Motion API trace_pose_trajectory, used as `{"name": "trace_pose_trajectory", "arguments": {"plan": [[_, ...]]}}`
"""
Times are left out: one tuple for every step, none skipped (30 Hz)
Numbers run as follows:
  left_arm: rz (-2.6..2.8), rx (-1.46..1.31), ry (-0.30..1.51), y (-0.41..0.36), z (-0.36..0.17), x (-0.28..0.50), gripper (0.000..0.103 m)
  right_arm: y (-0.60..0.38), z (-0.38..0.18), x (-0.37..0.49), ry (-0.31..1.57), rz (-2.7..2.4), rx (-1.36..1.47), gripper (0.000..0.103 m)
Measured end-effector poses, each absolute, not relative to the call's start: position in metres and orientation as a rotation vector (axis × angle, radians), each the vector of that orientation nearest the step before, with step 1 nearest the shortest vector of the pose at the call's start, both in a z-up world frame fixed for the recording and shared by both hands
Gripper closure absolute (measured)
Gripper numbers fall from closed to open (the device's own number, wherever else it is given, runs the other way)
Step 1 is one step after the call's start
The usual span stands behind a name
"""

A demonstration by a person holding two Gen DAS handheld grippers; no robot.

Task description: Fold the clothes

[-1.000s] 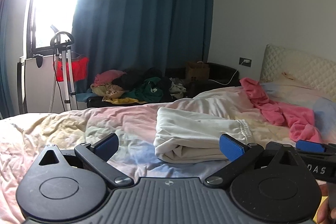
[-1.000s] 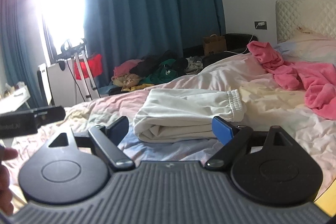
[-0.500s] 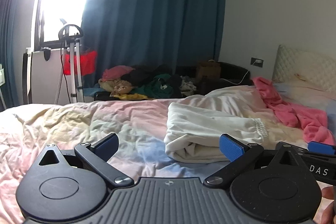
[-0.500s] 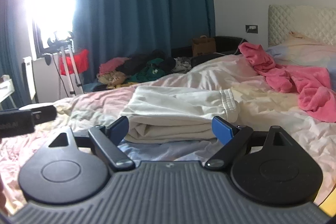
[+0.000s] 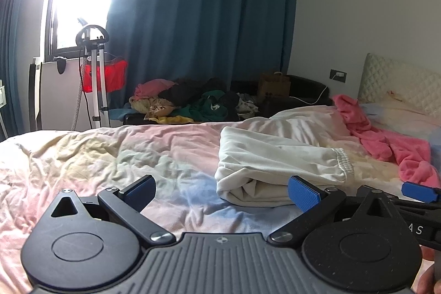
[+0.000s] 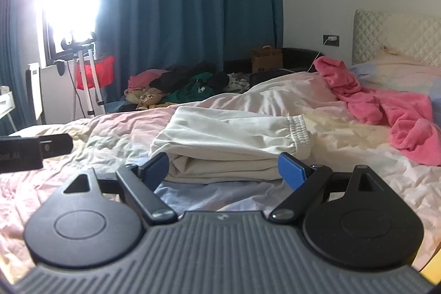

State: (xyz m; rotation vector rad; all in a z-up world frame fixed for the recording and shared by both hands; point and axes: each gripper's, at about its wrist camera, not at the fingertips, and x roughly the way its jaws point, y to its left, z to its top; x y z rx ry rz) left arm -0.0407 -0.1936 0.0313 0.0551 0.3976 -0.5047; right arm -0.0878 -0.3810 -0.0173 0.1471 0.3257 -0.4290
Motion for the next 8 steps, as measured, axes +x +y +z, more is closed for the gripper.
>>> {"name": "trace_pose_trajectory", "arguments": {"plan": [[-0.503,0.058,0.398,-0.1941,0.0312,-0.0411,0.0,-0.3813,-0.0174,-0.0878,0.326,-0.43,0.15,0.015],[-0.501,0.06,0.399,-0.1945,0.0311,-0.0415,0.0,-0.3815,-0.0174,-0.0879,0.327,-0.429,0.153,0.015],[-0.503,0.058,0.402,-0.1943,0.0309,-0.0416,0.0,-0.3818,-0.0174,-0.088,0.328,-0.428,0.158,0.015],[-0.508,0.052,0.406,-0.1936,0.0307,-0.0415,0.0,-0.3823,-0.0174,-0.0878,0.329,-0.427,0.163,0.015],[-0.513,0.045,0.409,-0.1928,0.0305,-0.0414,0.0,-0.383,-0.0174,-0.0878,0.331,-0.427,0.168,0.015],[-0.515,0.041,0.409,-0.1923,0.0304,-0.0416,0.0,-0.3834,-0.0173,-0.088,0.333,-0.426,0.175,0.015],[-0.514,0.039,0.407,-0.1922,0.0304,-0.0421,0.0,-0.3838,-0.017,-0.0884,0.334,-0.425,0.183,0.015],[-0.515,0.04,0.405,-0.1924,0.0305,-0.0426,0.0,-0.3837,-0.0166,-0.0891,0.333,-0.426,0.187,0.015]]}}
